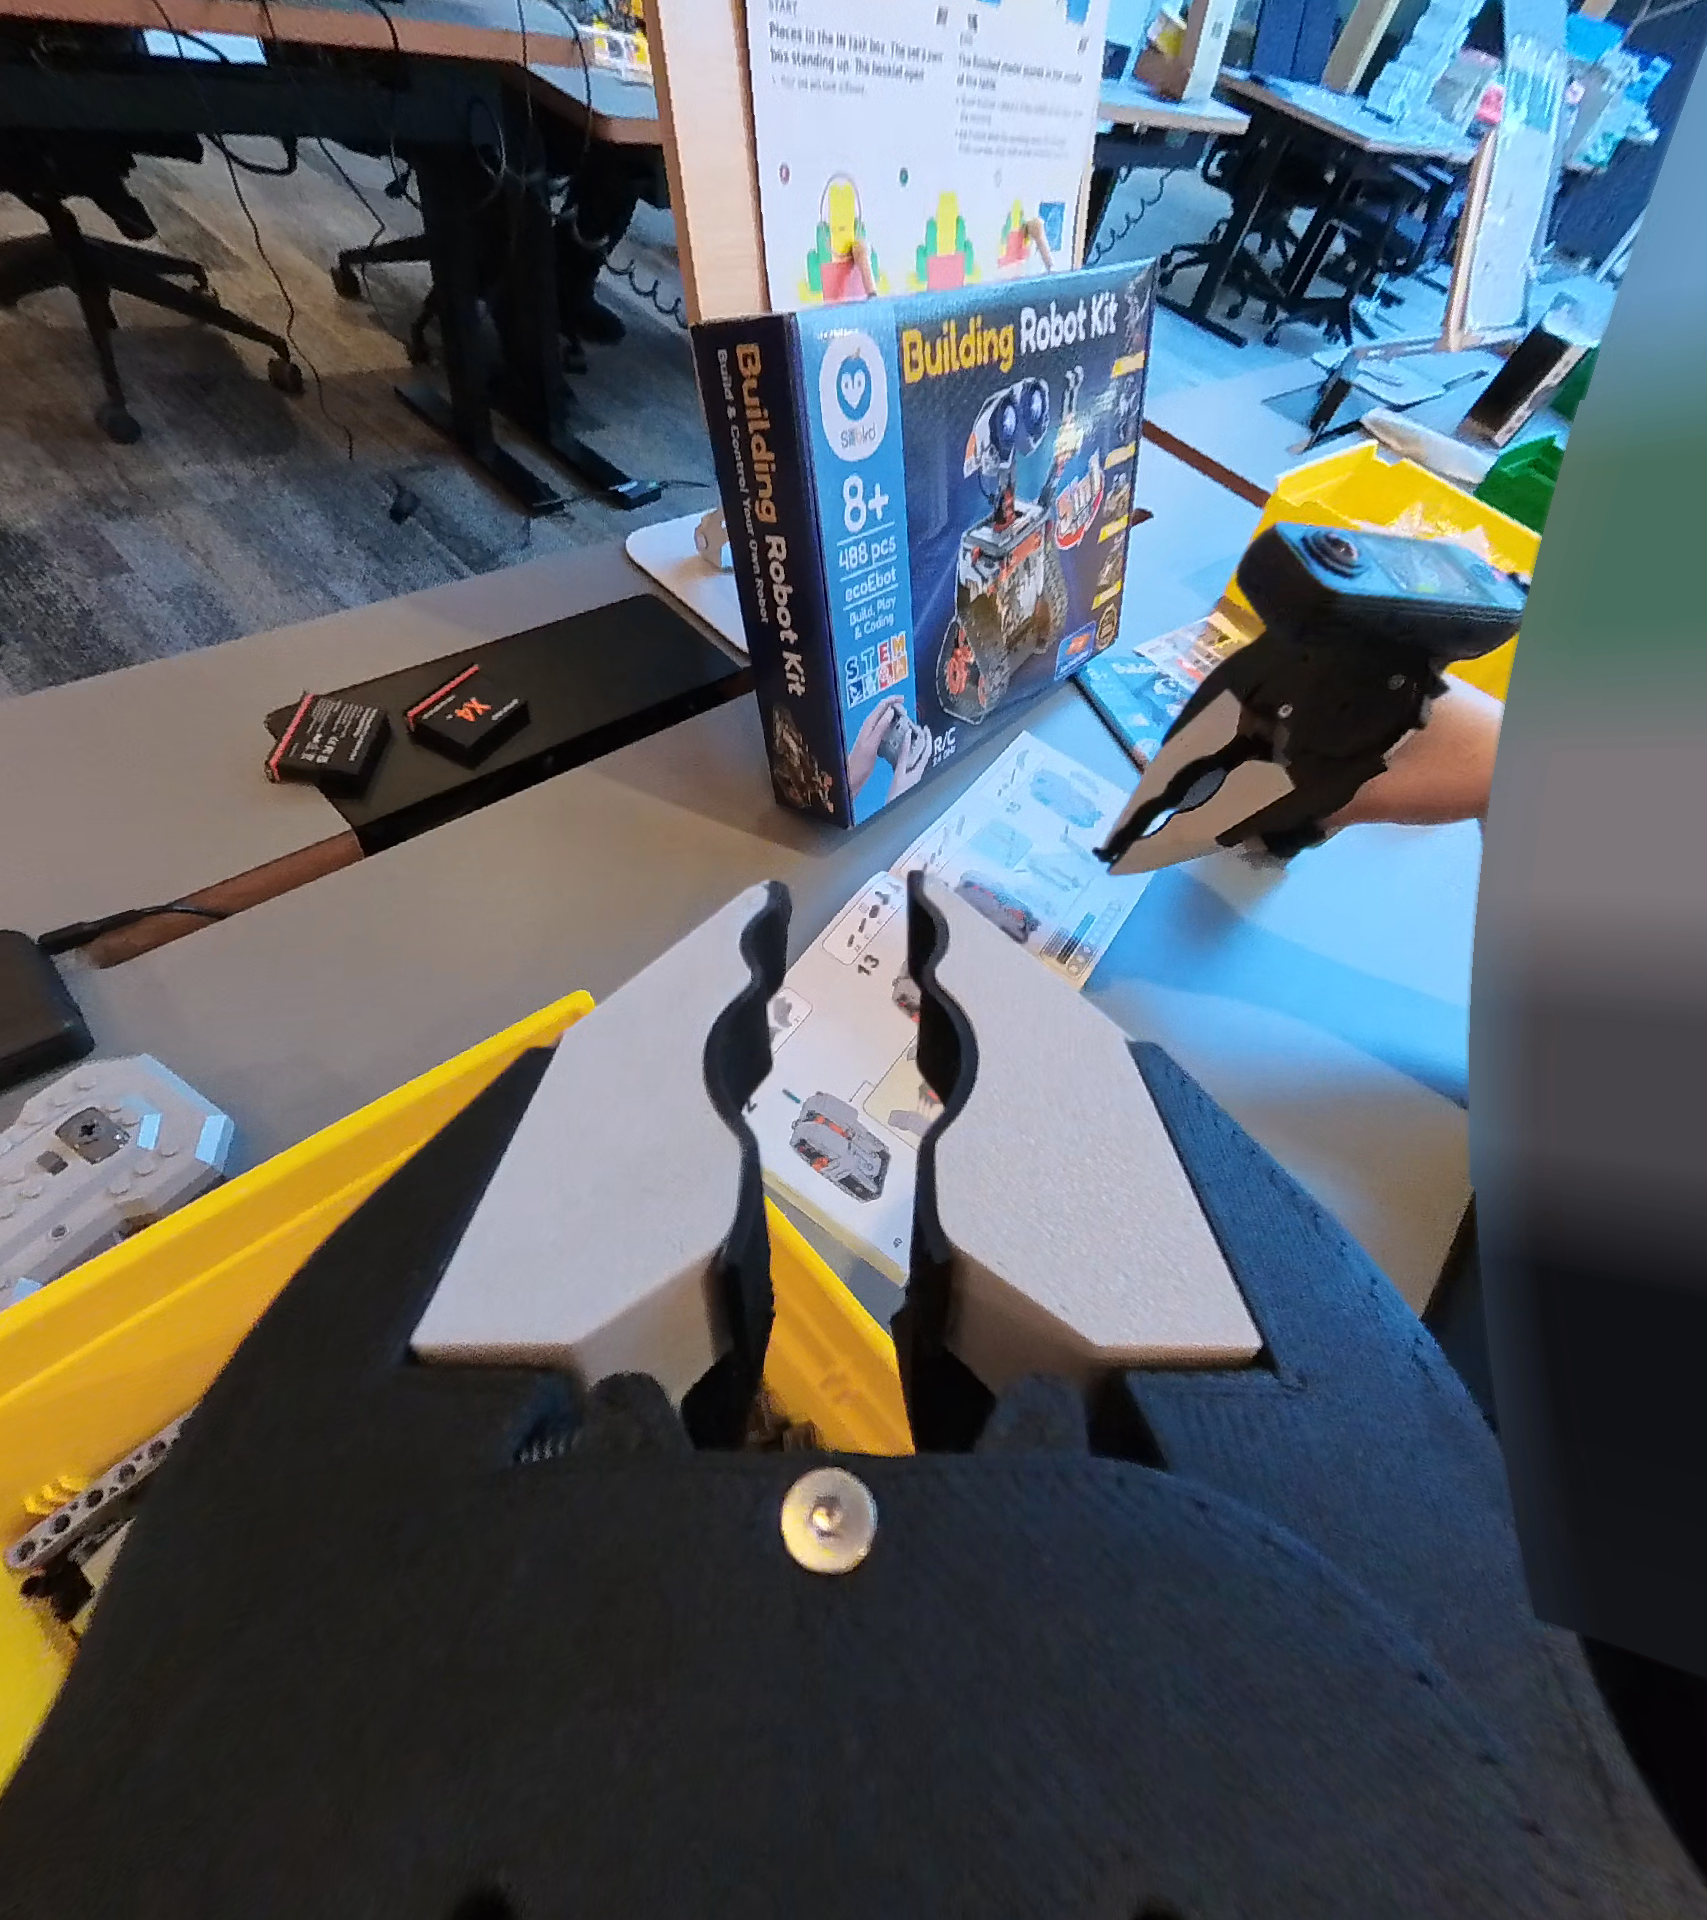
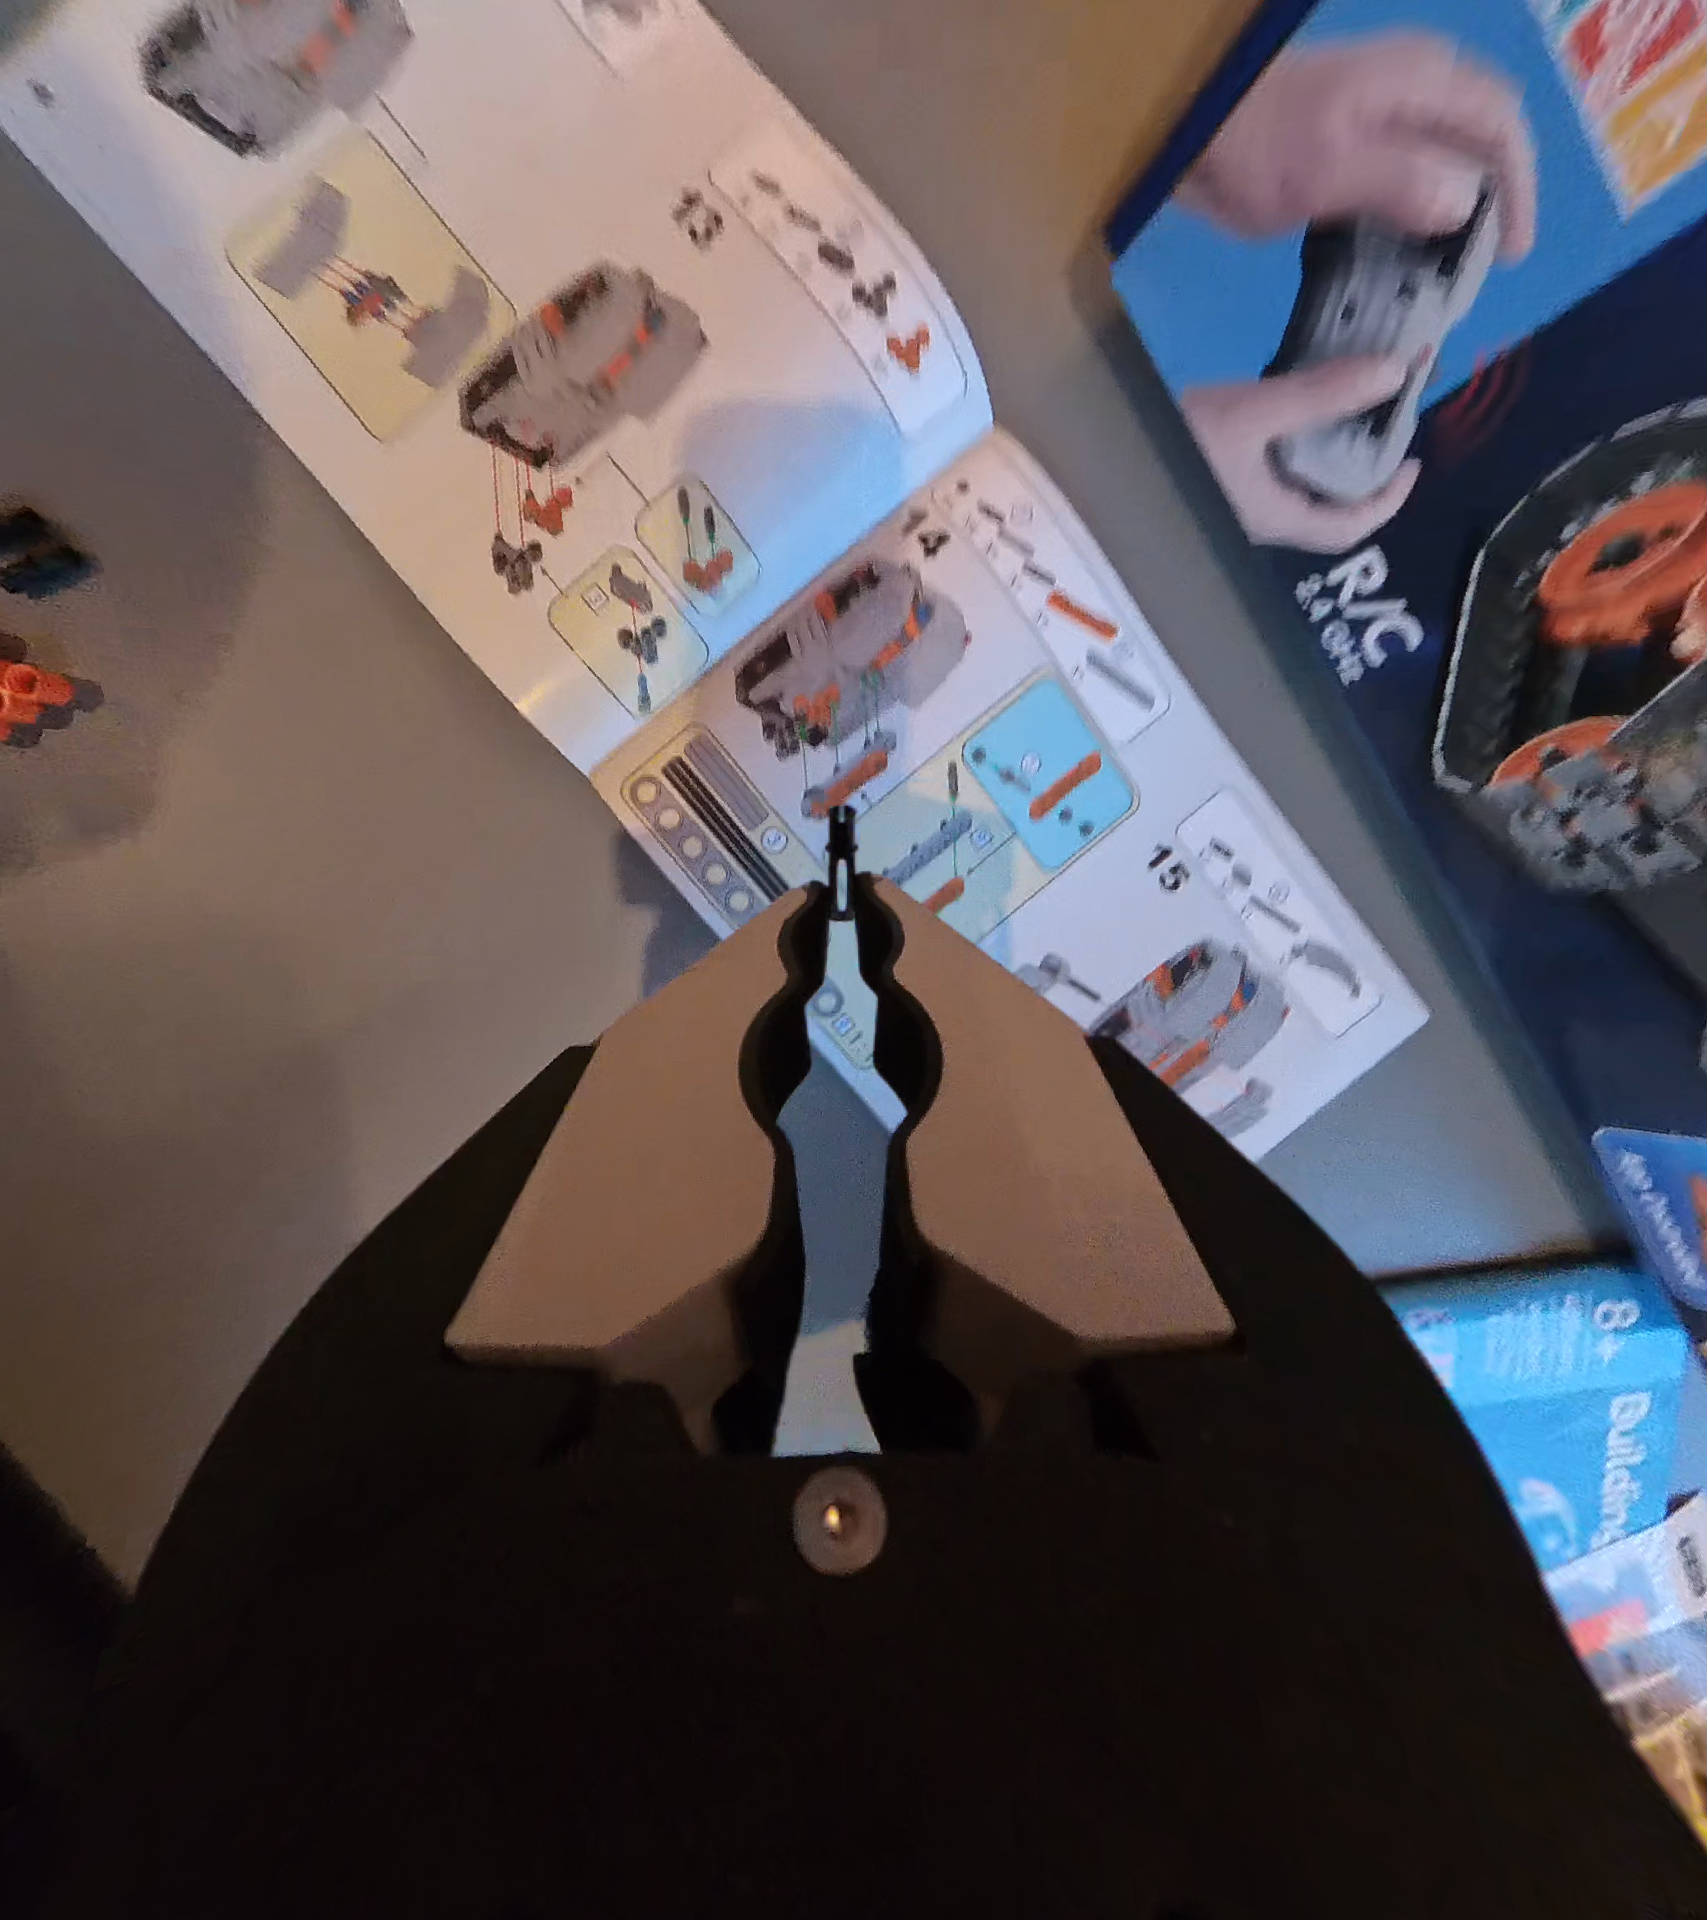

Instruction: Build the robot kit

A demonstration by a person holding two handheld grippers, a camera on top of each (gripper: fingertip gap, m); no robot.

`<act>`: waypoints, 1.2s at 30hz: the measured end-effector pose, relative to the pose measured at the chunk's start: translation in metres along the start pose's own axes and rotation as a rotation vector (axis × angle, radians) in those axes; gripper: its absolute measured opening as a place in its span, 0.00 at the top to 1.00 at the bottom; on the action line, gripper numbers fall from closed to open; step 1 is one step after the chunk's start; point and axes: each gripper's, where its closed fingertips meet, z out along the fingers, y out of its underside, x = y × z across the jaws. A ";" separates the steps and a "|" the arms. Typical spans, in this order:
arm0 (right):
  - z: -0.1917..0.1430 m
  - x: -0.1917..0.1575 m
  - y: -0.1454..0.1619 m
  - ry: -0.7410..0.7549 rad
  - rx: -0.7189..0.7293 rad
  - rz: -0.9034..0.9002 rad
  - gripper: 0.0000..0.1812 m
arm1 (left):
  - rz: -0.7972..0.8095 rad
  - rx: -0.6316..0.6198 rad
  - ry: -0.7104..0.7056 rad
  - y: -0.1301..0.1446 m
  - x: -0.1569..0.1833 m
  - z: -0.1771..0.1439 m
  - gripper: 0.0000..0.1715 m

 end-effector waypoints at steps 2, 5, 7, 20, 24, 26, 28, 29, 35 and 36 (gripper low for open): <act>0.003 -0.004 0.008 -0.028 -0.047 0.025 0.98 | 0.002 -0.010 -0.007 0.001 0.000 0.002 0.89; 0.007 -0.006 0.019 -0.063 -0.099 0.063 0.98 | 0.010 -0.019 -0.022 0.003 0.000 0.003 0.89; 0.010 -0.008 0.024 -0.088 -0.120 0.078 0.98 | 0.012 -0.022 -0.033 0.003 -0.001 0.004 0.89; 0.015 -0.013 0.031 -0.132 -0.156 0.080 0.98 | 0.004 -0.077 -0.018 0.015 0.000 0.019 0.90; 0.014 -0.016 0.028 -0.142 -0.142 0.070 0.98 | 0.001 -0.088 -0.012 0.016 0.002 0.020 0.90; 0.013 -0.018 0.026 -0.149 -0.131 0.065 0.98 | -0.003 -0.102 -0.006 0.019 0.002 0.021 0.90; 0.012 -0.020 0.020 -0.163 -0.103 0.062 0.98 | -0.011 -0.128 0.006 0.023 0.005 0.024 0.88; 0.010 -0.025 0.015 -0.191 -0.074 0.065 0.98 | -0.020 -0.137 0.014 0.025 0.006 0.025 0.87; 0.001 -0.024 -0.012 -0.151 0.061 0.033 0.98 | -0.058 -0.187 0.105 0.029 0.032 0.032 0.87; -0.001 -0.024 -0.015 -0.144 0.075 0.025 0.98 | -0.050 -0.200 0.109 0.032 0.034 0.034 0.87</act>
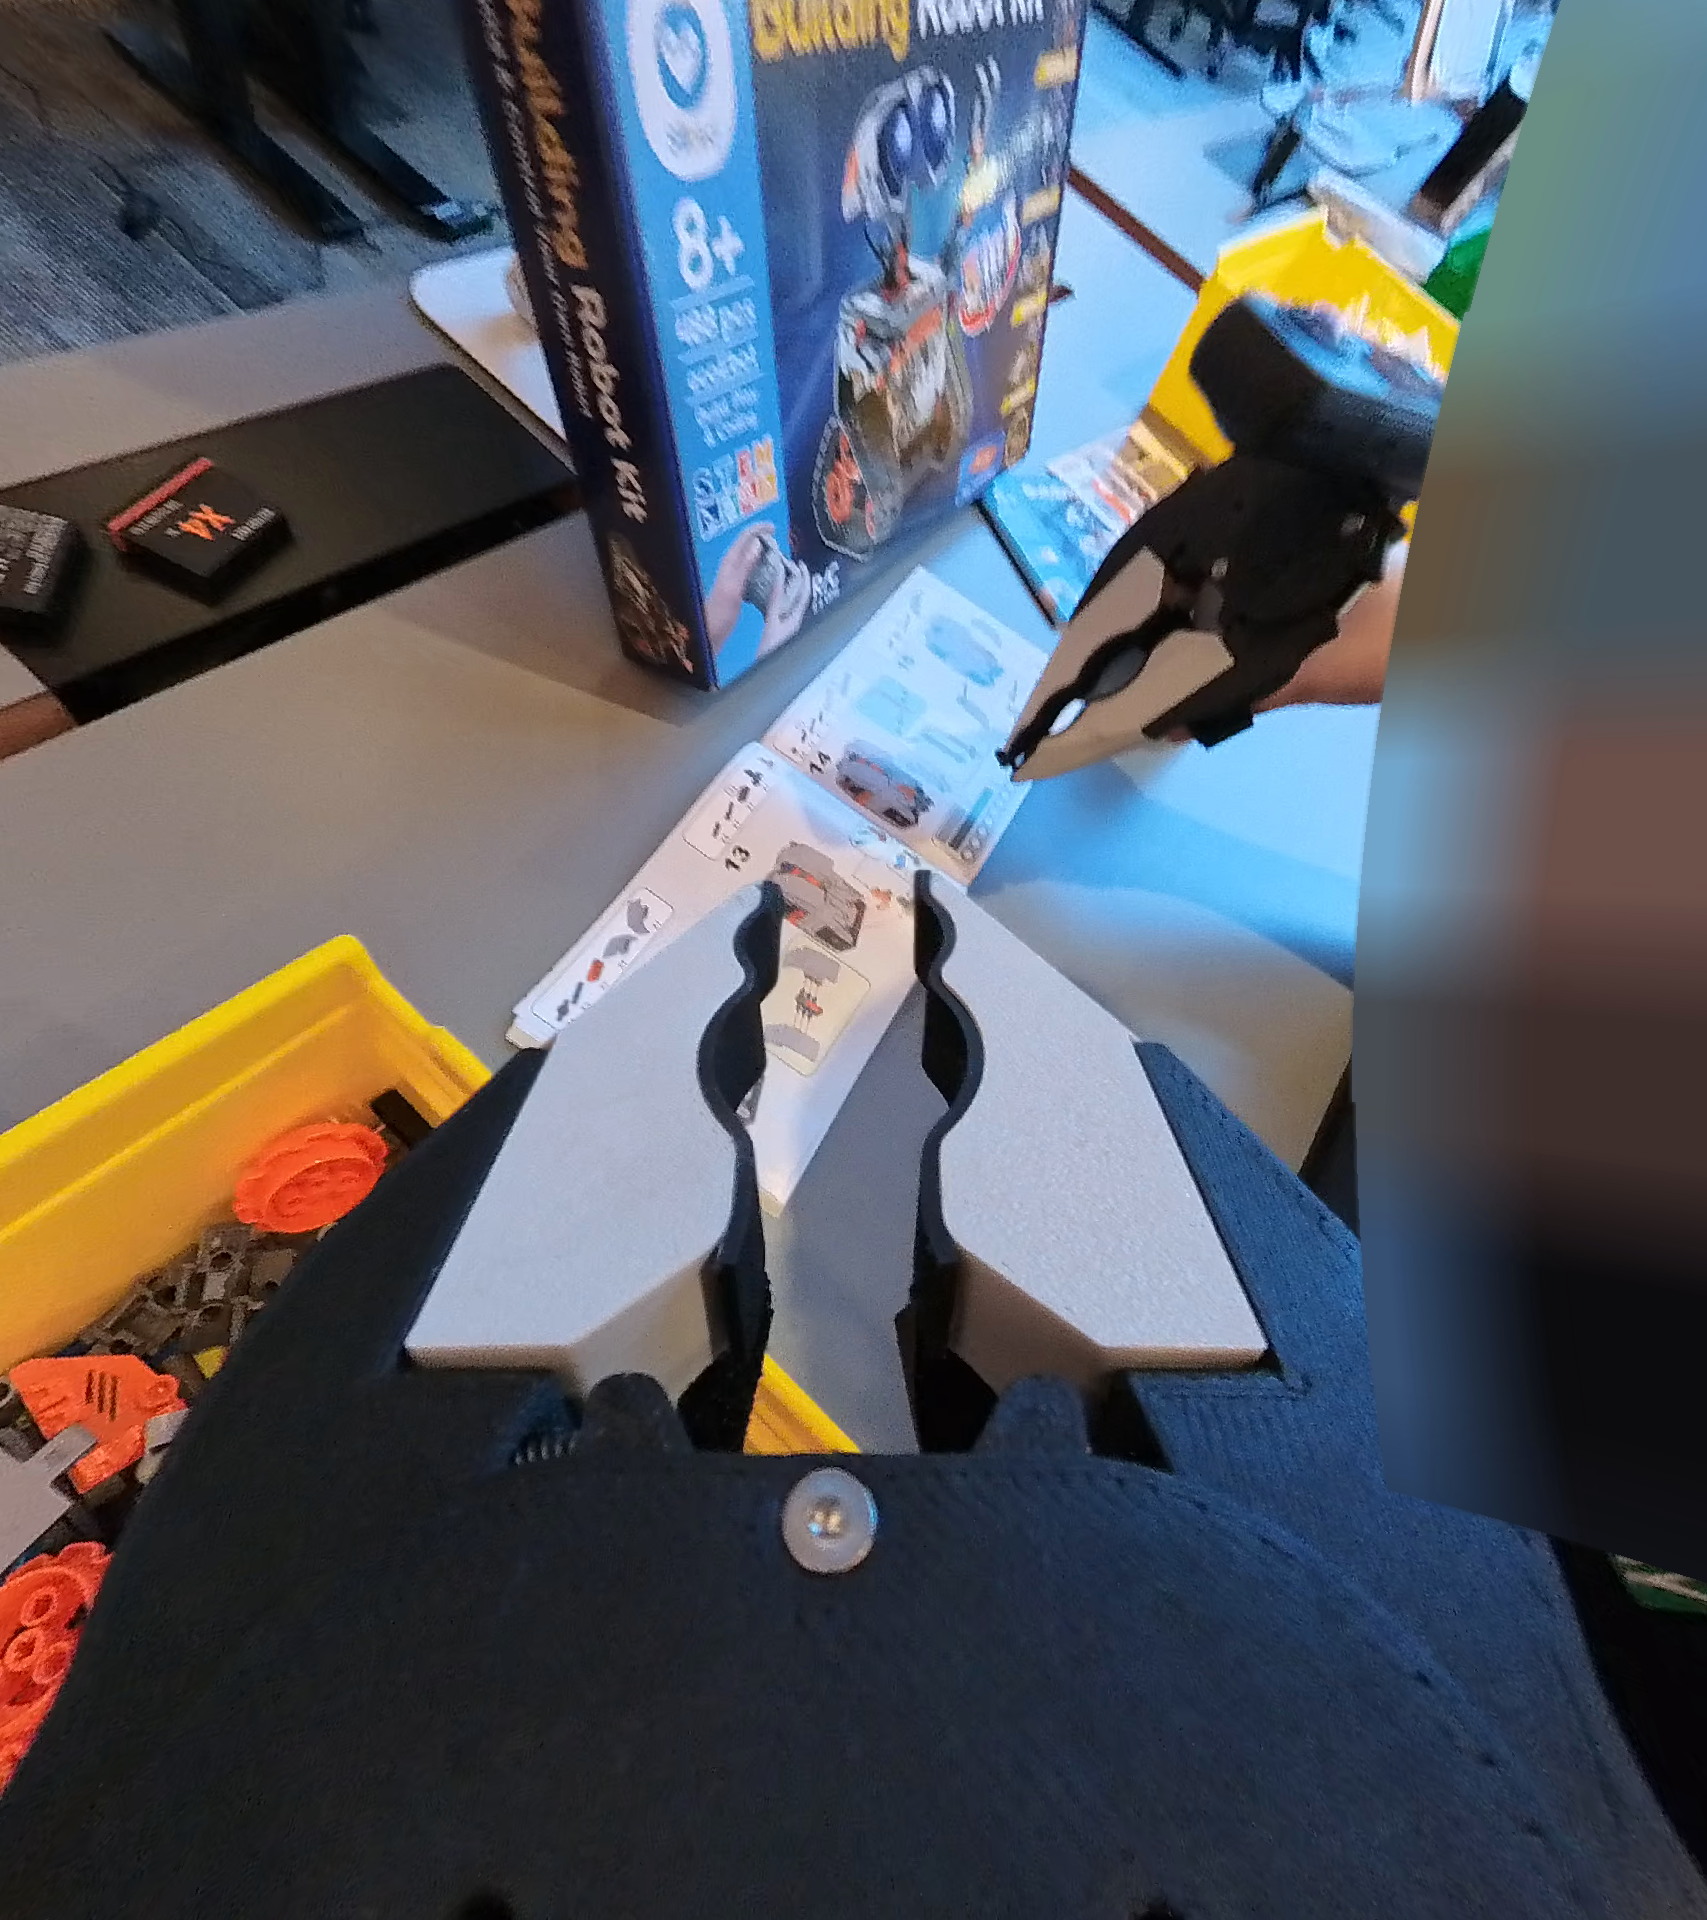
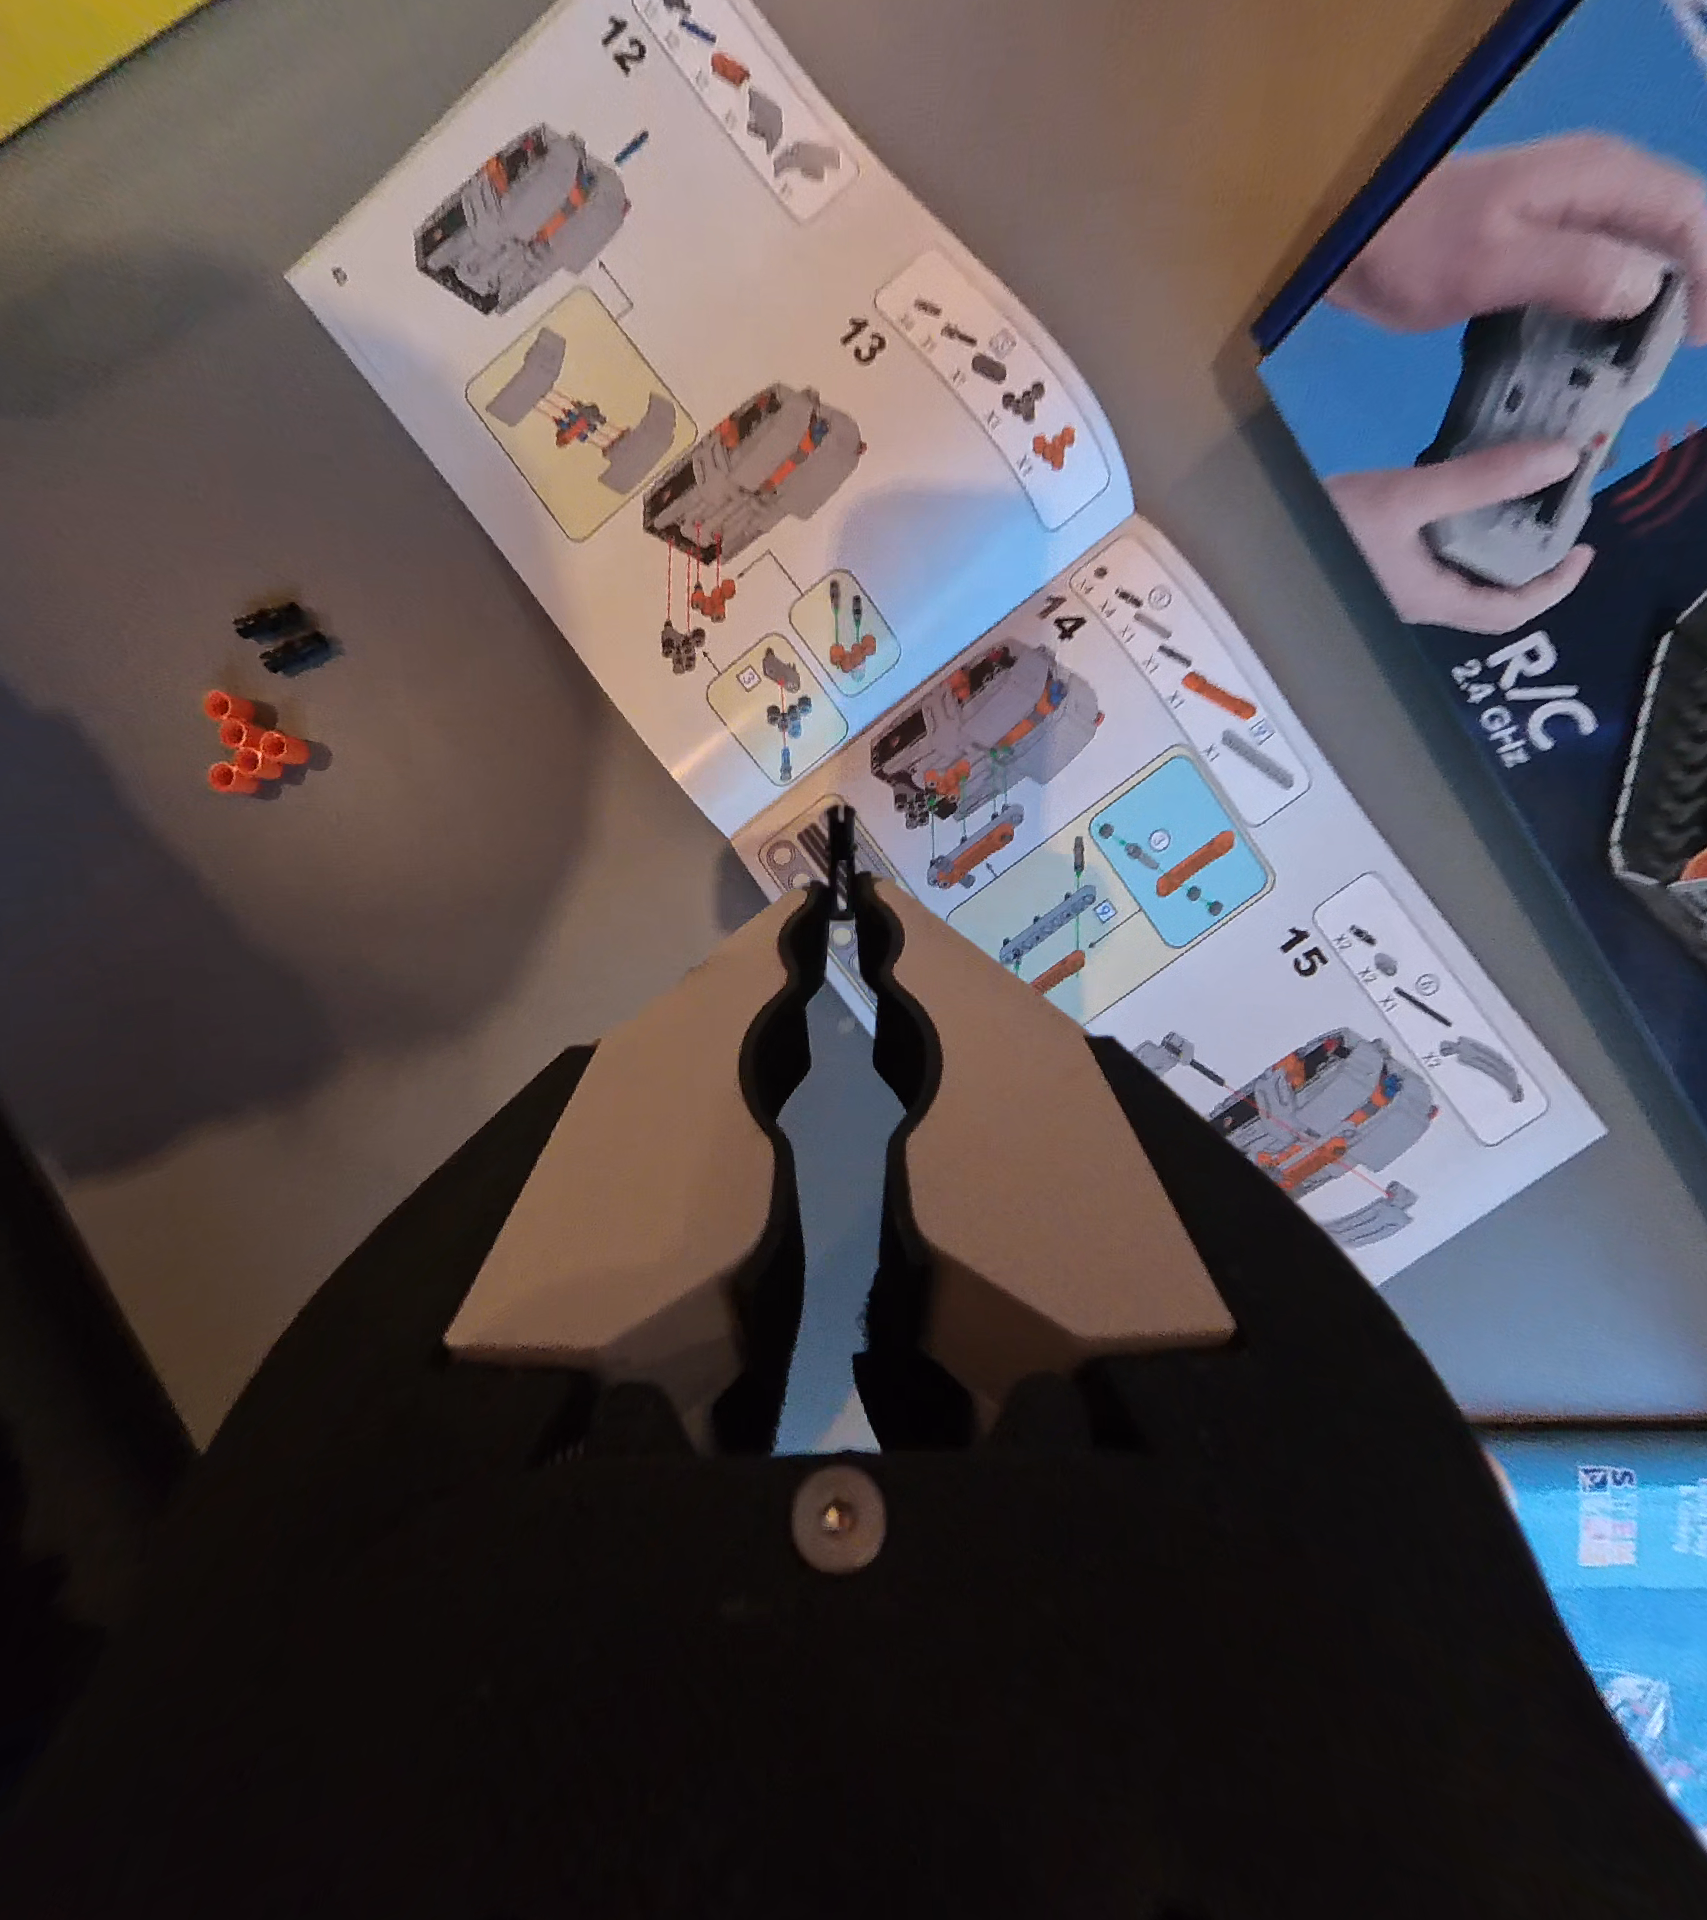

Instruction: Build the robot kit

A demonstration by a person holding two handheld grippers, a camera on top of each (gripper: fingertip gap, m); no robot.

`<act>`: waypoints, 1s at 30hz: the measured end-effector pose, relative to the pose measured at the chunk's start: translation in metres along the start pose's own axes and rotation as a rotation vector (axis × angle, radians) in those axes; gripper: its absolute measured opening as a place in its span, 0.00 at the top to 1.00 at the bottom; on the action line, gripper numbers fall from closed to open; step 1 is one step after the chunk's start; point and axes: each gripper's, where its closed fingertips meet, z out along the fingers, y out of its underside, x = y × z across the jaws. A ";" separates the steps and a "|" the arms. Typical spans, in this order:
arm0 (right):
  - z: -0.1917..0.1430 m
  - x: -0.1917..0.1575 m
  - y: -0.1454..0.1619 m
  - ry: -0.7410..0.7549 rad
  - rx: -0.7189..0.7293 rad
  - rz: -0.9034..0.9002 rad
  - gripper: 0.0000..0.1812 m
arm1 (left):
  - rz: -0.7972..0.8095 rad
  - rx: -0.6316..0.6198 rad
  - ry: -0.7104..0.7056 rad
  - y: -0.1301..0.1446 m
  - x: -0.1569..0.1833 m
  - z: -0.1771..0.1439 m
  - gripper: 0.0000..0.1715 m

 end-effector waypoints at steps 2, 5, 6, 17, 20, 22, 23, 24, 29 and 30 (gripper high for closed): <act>-0.002 0.000 -0.004 0.010 0.021 -0.012 0.98 | 0.013 -0.025 0.002 0.004 0.003 0.005 0.87; -0.003 -0.002 -0.007 0.013 0.034 -0.031 0.98 | 0.016 -0.060 0.011 0.009 0.004 0.008 0.87; -0.004 -0.001 -0.007 0.018 0.034 -0.036 0.98 | 0.011 -0.064 0.014 0.009 0.004 0.008 0.87; -0.008 -0.001 -0.017 0.034 0.089 -0.074 0.98 | -0.035 -0.110 0.038 0.018 0.000 0.015 0.88; -0.008 0.000 -0.016 0.041 0.086 -0.074 0.98 | -0.065 -0.122 0.074 0.020 0.004 0.016 0.88; -0.009 -0.001 -0.018 0.041 0.095 -0.077 0.98 | -0.078 -0.132 0.092 0.021 0.005 0.018 0.88; -0.010 -0.001 -0.018 0.041 0.098 -0.081 0.98 | -0.081 -0.139 0.096 0.022 0.006 0.019 0.88; -0.010 -0.002 -0.019 0.042 0.097 -0.082 0.98 | -0.084 -0.147 0.097 0.023 0.005 0.019 0.88; -0.010 -0.001 -0.019 0.048 0.105 -0.087 0.98 | -0.096 -0.165 0.113 0.026 0.007 0.022 0.88; -0.010 0.000 -0.020 0.050 0.108 -0.088 0.98 | -0.096 -0.171 0.113 0.027 0.007 0.022 0.88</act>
